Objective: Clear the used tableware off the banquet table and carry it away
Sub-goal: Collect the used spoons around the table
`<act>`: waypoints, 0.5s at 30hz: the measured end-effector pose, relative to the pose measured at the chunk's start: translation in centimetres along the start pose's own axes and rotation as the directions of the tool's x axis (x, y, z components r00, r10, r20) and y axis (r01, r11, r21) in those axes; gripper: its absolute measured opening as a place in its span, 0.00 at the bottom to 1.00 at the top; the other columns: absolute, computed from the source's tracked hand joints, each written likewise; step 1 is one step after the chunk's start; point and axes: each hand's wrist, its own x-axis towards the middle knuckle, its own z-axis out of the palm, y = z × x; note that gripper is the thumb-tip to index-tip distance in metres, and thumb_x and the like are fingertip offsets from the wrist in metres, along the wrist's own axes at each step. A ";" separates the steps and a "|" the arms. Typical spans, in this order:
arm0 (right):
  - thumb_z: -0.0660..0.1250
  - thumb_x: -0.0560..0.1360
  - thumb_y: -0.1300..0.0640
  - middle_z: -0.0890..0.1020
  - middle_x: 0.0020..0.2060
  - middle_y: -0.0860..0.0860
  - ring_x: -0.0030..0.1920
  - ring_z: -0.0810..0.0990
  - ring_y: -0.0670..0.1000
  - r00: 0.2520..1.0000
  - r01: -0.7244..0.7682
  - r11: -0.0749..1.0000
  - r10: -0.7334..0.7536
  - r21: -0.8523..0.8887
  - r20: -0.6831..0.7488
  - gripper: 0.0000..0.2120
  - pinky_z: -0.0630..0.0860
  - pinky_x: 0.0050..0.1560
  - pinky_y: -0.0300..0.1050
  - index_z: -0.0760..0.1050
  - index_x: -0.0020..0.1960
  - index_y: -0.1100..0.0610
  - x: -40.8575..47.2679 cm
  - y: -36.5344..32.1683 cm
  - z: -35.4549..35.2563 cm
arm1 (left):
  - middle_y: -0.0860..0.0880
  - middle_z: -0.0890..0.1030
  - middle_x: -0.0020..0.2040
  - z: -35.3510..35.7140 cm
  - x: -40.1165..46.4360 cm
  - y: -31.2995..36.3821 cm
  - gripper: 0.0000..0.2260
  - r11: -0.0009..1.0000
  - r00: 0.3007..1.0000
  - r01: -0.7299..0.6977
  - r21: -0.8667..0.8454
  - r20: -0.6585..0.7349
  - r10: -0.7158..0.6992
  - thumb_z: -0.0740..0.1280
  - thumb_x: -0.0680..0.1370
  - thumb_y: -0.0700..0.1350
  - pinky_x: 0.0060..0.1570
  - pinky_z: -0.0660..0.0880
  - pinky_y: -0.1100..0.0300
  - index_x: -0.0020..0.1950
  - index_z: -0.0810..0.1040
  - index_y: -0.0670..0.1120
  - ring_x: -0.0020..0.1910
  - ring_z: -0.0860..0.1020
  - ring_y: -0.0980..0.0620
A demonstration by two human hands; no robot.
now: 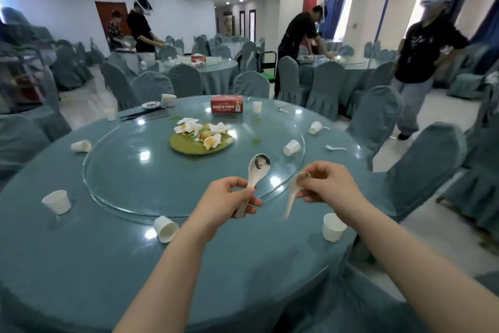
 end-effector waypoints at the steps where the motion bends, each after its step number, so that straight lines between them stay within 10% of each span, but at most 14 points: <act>1: 0.70 0.72 0.65 0.83 0.34 0.55 0.33 0.83 0.51 1.000 0.018 0.999 -0.017 0.027 -0.011 0.01 0.79 0.33 0.39 0.78 0.42 0.61 0.2 -0.8 -0.7 | 0.45 0.86 0.40 0.9 0.5 0.9 0.07 1.000 1.000 -0.013 0.017 0.013 0.013 0.66 0.78 0.43 0.37 0.76 0.63 0.54 0.77 0.42 0.35 0.82 0.52; 15: 0.67 0.74 0.66 0.83 0.31 0.50 0.27 0.78 0.46 0.994 0.070 0.971 -0.048 0.231 -0.098 0.08 0.76 0.32 0.35 0.77 0.52 0.57 5.2 -1.6 -18.3 | 0.44 0.85 0.39 21.6 7.3 9.2 0.03 0.977 0.966 -0.201 0.072 0.178 0.185 0.68 0.76 0.43 0.35 0.78 0.63 0.47 0.81 0.50 0.34 0.81 0.52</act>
